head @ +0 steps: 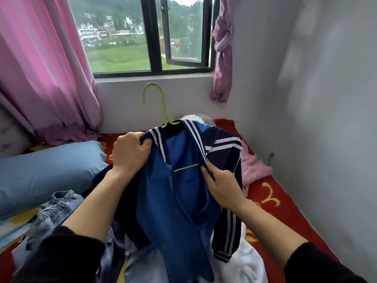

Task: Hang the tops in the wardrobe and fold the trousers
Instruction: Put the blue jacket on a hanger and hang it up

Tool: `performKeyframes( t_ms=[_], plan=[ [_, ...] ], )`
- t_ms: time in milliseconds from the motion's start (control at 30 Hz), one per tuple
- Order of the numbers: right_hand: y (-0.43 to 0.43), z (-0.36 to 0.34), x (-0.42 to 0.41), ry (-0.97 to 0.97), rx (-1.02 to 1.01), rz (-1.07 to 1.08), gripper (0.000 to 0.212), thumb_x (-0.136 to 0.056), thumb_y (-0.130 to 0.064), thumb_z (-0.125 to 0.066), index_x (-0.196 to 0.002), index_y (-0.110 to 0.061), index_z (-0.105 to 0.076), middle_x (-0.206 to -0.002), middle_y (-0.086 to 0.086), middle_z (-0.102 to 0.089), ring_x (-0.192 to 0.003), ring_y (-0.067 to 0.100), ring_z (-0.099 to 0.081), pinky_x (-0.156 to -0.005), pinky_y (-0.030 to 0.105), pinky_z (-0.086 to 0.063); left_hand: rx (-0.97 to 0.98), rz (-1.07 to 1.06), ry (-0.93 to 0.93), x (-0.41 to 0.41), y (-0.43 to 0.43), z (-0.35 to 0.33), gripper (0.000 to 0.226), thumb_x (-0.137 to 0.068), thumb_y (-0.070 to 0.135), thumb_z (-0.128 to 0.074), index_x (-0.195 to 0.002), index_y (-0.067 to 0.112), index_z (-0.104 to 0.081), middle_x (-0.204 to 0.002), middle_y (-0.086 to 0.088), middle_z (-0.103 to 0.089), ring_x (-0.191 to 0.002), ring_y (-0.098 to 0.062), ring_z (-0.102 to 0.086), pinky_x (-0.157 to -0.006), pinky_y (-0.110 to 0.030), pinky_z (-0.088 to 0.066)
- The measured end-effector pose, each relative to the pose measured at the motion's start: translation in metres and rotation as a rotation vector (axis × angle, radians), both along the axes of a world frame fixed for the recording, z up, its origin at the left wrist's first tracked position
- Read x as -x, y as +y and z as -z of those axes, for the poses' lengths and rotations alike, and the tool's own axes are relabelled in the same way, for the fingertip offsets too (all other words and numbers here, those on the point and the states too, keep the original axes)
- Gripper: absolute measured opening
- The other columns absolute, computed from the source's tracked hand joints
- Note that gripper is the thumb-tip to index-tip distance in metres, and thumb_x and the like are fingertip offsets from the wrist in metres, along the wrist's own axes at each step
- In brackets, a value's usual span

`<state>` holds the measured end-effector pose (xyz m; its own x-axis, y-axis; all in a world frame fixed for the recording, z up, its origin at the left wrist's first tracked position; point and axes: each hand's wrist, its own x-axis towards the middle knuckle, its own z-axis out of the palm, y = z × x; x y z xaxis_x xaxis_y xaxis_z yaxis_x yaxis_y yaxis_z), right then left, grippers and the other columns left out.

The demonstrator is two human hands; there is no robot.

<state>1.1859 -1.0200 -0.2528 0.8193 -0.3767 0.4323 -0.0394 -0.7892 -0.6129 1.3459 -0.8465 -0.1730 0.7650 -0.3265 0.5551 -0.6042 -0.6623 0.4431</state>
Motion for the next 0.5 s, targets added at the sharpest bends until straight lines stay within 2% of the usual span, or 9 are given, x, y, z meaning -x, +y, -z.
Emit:
performKeyframes(
  t_ms=[67, 133, 233, 333, 400, 433, 500],
  plan=[
    [-0.005, -0.016, 0.001, -0.028, -0.067, -0.08, 0.059, -0.09, -0.057, -0.034, -0.131, -0.021, -0.058, -0.101, 0.007, -0.074, -0.096, 0.023, -0.069, -0.08, 0.042, -0.053, 0.038, 0.027, -0.066, 0.0, 0.007, -0.02, 0.033, -0.078, 0.034, -0.045, -0.076, 0.011, -0.068, -0.077, -0.019, -0.067, -0.077, -0.041, -0.059, -0.064, -0.034, -0.038],
    [-0.007, -0.048, -0.004, -0.18, -0.069, -0.061, 0.049, -0.091, -0.046, -0.041, -0.124, -0.017, -0.063, -0.112, 0.0, -0.069, -0.102, 0.014, -0.064, -0.089, 0.036, -0.05, 0.083, 0.04, -0.098, 0.002, 0.012, -0.039, 0.033, -0.078, 0.034, -0.045, -0.077, 0.012, -0.07, -0.071, -0.014, -0.067, -0.074, -0.036, -0.059, -0.066, -0.033, -0.042],
    [-0.009, -0.104, -0.023, -0.398, 0.178, 0.095, 0.041, -0.09, -0.031, -0.046, -0.123, -0.011, -0.057, -0.114, 0.004, -0.059, -0.104, 0.017, -0.052, -0.093, 0.023, -0.037, 0.152, 0.071, -0.13, 0.008, 0.022, -0.065, 0.032, -0.078, 0.034, -0.046, -0.079, 0.015, -0.073, -0.07, -0.009, -0.069, -0.072, -0.031, -0.062, -0.07, -0.035, -0.048],
    [-0.001, -0.156, -0.042, -0.288, 0.374, 0.068, 0.049, -0.093, -0.046, -0.041, -0.135, -0.023, -0.048, -0.122, -0.001, -0.054, -0.116, 0.016, -0.044, -0.1, 0.035, -0.027, 0.184, 0.101, -0.145, 0.014, 0.031, -0.085, 0.031, -0.078, 0.033, -0.047, -0.079, 0.016, -0.073, -0.07, -0.007, -0.07, -0.071, -0.028, -0.062, -0.069, -0.035, -0.049],
    [0.008, -0.181, -0.052, -0.178, 0.371, -0.029, 0.041, -0.096, -0.047, -0.043, -0.131, -0.027, -0.052, -0.113, -0.002, -0.057, -0.113, 0.018, -0.048, -0.103, 0.042, -0.029, 0.191, 0.108, -0.151, 0.017, 0.036, -0.096, 0.032, -0.077, 0.032, -0.046, -0.081, 0.016, -0.074, -0.073, -0.006, -0.071, -0.073, -0.027, -0.063, -0.069, -0.033, -0.048],
    [0.012, -0.192, -0.056, -0.168, 0.35, -0.086, 0.034, -0.098, -0.043, -0.045, -0.123, -0.023, -0.057, -0.105, 0.0, -0.059, -0.106, 0.021, -0.053, -0.099, 0.044, -0.035, 0.191, 0.109, -0.156, 0.018, 0.04, -0.101, 0.033, -0.077, 0.032, -0.046, -0.083, 0.015, -0.074, -0.075, -0.006, -0.072, -0.074, -0.026, -0.063, -0.069, -0.032, -0.047],
    [0.021, -0.209, -0.059, -0.216, 0.365, -0.173, 0.026, -0.099, -0.034, -0.046, -0.107, -0.013, -0.06, -0.093, 0.006, -0.058, -0.089, 0.028, -0.056, -0.082, 0.046, -0.046, 0.194, 0.11, -0.157, 0.022, 0.05, -0.113, 0.032, -0.077, 0.031, -0.048, -0.088, 0.016, -0.074, -0.081, -0.005, -0.073, -0.078, -0.024, -0.064, -0.072, -0.03, -0.047]
  ],
)
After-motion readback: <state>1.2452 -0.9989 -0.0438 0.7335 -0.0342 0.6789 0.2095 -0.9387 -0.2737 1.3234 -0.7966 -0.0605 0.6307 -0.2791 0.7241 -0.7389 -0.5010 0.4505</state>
